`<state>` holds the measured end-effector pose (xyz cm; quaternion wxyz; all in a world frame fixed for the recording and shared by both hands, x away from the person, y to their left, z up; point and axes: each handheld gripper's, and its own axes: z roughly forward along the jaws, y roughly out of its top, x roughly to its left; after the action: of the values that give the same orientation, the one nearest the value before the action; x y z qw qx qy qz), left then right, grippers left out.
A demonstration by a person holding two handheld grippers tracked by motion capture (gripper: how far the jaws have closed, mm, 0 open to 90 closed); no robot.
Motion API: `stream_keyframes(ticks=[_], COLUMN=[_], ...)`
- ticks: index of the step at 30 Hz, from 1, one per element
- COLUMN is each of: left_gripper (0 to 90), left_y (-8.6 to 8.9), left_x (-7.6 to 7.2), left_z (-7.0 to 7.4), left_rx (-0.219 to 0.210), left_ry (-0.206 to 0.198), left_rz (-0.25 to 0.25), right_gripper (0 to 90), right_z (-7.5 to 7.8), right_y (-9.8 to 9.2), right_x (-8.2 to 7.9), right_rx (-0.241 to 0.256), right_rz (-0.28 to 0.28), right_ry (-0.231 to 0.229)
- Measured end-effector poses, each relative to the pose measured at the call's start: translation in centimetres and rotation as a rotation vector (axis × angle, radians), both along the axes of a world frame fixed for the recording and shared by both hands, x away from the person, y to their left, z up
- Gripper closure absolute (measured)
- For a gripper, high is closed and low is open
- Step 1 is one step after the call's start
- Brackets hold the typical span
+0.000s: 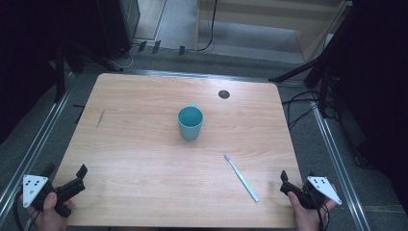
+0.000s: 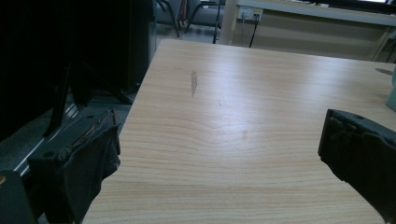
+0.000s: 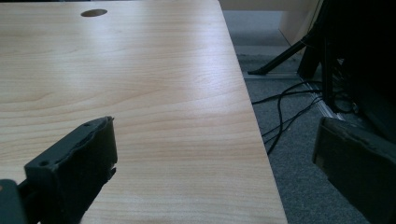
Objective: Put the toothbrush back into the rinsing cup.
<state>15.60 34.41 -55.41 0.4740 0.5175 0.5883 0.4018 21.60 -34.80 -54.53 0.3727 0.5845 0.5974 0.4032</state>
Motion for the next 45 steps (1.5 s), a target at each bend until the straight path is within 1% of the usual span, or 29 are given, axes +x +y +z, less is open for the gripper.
stream_keyframes(ticks=[3,6,9,10,12,17,23,25,26,28,30,33,34,35,36,37,38,39,40,41,42,43,44,45], left_gripper=[0.0,0.0,0.0,0.0,0.0,0.0,0.0,0.0,0.0,0.0,0.0,0.0,0.0,0.0,0.0,0.0,0.0,0.0,0.0,0.0,0.0,0.0,0.0,0.0], left_y=[0.1,0.1,0.1,0.2,0.2,0.1,0.1,0.0,0.0,0.0,-0.1,0.0,0.0,0.0,0.0,0.0,0.0,0.0,0.0,0.0,0.0,0.0,0.1,0.1], left_x=[0.0,0.0,0.0,0.0,0.0,0.0,0.0,0.0,0.0,0.0,0.0,0.0,0.0,0.0,0.0,0.0,0.0,0.0,0.0,0.0,0.0,0.0,0.0,0.0], left_z=[0.0,0.0,0.0,0.0,0.0,0.0,0.0,0.0,0.0,0.0,0.0,0.0,0.0,0.0,0.0,0.0,0.0,0.0,0.0,0.0,0.0,0.0,0.0,0.0], left_rx=[-0.003,-0.004,-0.005,-0.013,-0.015,-0.003,-0.003,-0.003,-0.001,0.003,0.006,0.002,-0.001,-0.001,-0.001,-0.001,0.000,0.000,0.000,-0.001,-0.001,-0.001,-0.002,-0.002], left_ry=[0.000,0.000,-0.001,-0.003,-0.003,-0.001,0.000,-0.002,-0.001,0.001,0.000,-0.001,-0.001,-0.001,-0.001,-0.001,0.000,-0.001,0.000,-0.001,0.001,0.001,0.001,0.001], left_rz=[-0.003,-0.005,-0.004,-0.005,-0.004,-0.010,-0.008,-0.006,-0.004,-0.003,-0.003,0.000,0.000,0.000,0.000,0.000,0.001,0.000,0.001,0.001,-0.001,-0.001,-0.002,-0.002], right_gripper=[0.1,2.5,2.7,3.1,3.6,5.3,5.9,6.8,12.1,12.2,12.8,13.9,16.9,16.9,19.7,19.7,22.0,23.6,26.0,26.0,28.6,28.6,29.9,29.9], right_z=[0.0,0.0,0.0,0.0,0.0,0.0,0.0,0.0,0.0,0.0,0.0,0.0,0.0,0.0,0.0,0.0,0.0,0.1,0.4,0.4,0.8,0.8,1.3,1.3], right_y=[0.1,0.2,0.2,0.2,0.2,0.2,0.1,0.1,0.2,0.3,0.4,0.4,0.3,0.3,0.3,0.3,0.4,0.4,0.5,0.5,0.7,0.7,1.1,1.1], right_x=[0.0,0.0,0.0,0.0,0.0,0.0,0.0,0.0,0.0,0.0,0.0,0.0,0.1,0.1,0.2,0.2,0.2,0.3,0.4,0.4,0.5,0.5,0.7,0.7], right_rx=[-0.012,-0.021,-0.021,-0.022,-0.026,-0.016,-0.018,-0.020,-0.031,-0.036,-0.046,-0.042,-0.037,-0.037,-0.038,-0.038,-0.044,-0.048,-0.030,-0.030,-0.029,-0.029,-0.044,-0.044], right_rz=[0.001,-0.005,-0.011,-0.016,-0.018,-0.018,-0.020,-0.025,-0.046,-0.046,-0.031,-0.034,-0.022,-0.022,-0.008,-0.008,-0.002,0.002,0.015,0.015,0.030,0.030,0.056,0.056], right_ry=[0.002,0.000,0.000,0.001,-0.004,-0.009,-0.008,-0.007,-0.012,-0.013,-0.013,-0.011,-0.005,-0.005,0.010,0.010,0.020,0.028,0.034,0.034,0.045,0.045,0.047,0.047])
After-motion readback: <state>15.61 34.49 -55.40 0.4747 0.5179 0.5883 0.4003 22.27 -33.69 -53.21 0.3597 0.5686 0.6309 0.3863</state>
